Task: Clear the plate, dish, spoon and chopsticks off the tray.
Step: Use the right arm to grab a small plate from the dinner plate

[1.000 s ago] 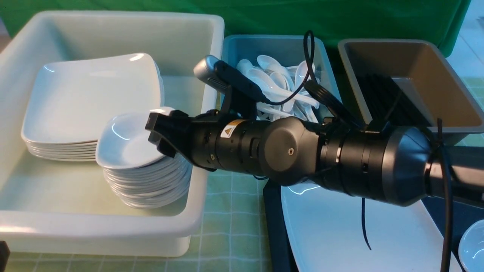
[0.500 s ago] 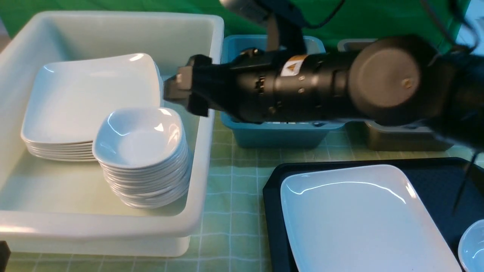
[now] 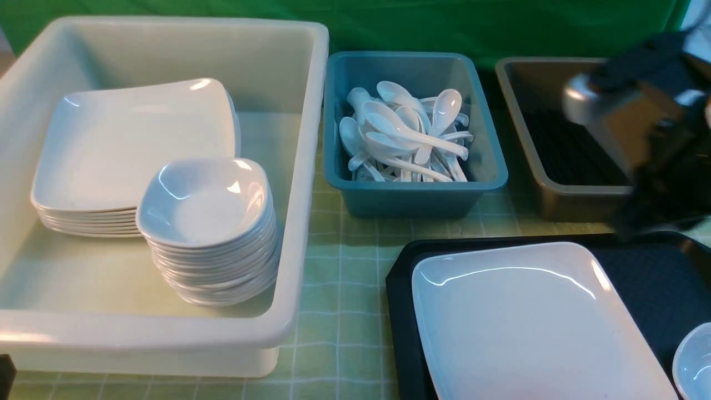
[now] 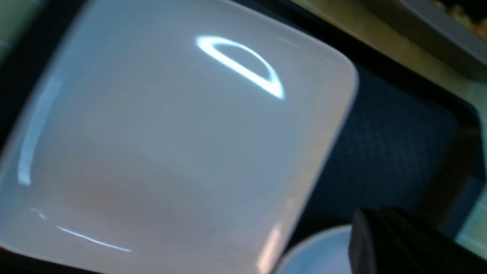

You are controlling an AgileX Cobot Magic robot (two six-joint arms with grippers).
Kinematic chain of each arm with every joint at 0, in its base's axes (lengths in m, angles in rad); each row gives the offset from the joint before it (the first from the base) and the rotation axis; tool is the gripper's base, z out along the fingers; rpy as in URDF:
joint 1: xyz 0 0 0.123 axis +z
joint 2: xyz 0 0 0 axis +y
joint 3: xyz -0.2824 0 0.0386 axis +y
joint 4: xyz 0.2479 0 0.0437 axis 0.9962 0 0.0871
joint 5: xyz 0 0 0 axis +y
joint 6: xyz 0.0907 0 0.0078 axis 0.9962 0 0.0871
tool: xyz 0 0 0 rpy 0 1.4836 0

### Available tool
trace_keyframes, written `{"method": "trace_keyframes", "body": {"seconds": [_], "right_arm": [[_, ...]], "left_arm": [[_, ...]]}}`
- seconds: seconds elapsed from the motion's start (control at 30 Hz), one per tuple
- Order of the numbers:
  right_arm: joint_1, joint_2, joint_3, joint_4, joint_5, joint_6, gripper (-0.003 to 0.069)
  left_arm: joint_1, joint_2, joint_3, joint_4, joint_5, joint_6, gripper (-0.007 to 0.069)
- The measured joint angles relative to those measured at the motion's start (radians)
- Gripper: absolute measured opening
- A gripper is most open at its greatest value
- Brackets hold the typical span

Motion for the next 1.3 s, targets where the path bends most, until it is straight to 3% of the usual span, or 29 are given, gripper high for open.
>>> {"method": "trace_keyframes", "body": {"seconds": [0.23, 0.33, 0.43, 0.47, 0.5, 0.53, 0.57, 0.67, 0.8, 1.13, 1.27, 1.3], "right_arm": [[-0.304, 0.103, 0.137, 0.017, 0.014, -0.258, 0.0002], [-0.381, 0.154, 0.156, 0.017, -0.006, -0.326, 0.0038], [-0.413, 0.19, 0.157, 0.014, -0.036, -0.382, 0.0123], [-0.418, 0.206, 0.157, 0.009, -0.062, -0.429, 0.0214], [-0.419, 0.208, 0.157, 0.009, -0.072, -0.434, 0.0225], [-0.419, 0.221, 0.157, 0.009, -0.117, -0.483, 0.0316], [-0.419, 0.227, 0.157, 0.009, -0.141, -0.511, 0.0356], [-0.419, 0.244, 0.157, 0.009, -0.175, -0.599, 0.0407], [-0.419, 0.284, 0.157, 0.008, -0.183, -0.685, 0.041], [-0.419, 0.435, 0.157, 0.006, -0.183, -0.705, 0.0351], [-0.419, 0.454, 0.157, -0.007, -0.174, -0.707, 0.0291], [-0.419, 0.454, 0.156, -0.013, -0.158, -0.693, 0.0248]], "left_arm": [[0.0, 0.0, 0.0, 0.0, 0.0, 0.0, 0.0068], [0.0, 0.0, 0.0, 0.0, 0.0, 0.0, 0.0072], [0.0, 0.0, 0.0, 0.0, 0.0, 0.0, 0.0074], [0.0, 0.0, 0.0, 0.0, 0.0, 0.0, 0.0075], [0.0, 0.0, 0.0, 0.0, 0.0, 0.0, 0.0075], [0.0, 0.0, 0.0, 0.0, 0.0, 0.0, 0.0075], [0.0, 0.0, 0.0, 0.0, 0.0, 0.0, 0.0075], [0.0, 0.0, 0.0, 0.0, 0.0, 0.0, 0.0078], [0.0, 0.0, 0.0, 0.0, 0.0, 0.0, 0.0081], [0.0, 0.0, 0.0, 0.0, 0.0, 0.0, 0.0092], [0.0, 0.0, 0.0, 0.0, 0.0, 0.0, 0.0096], [0.0, 0.0, 0.0, 0.0, 0.0, 0.0, 0.0096]]}}
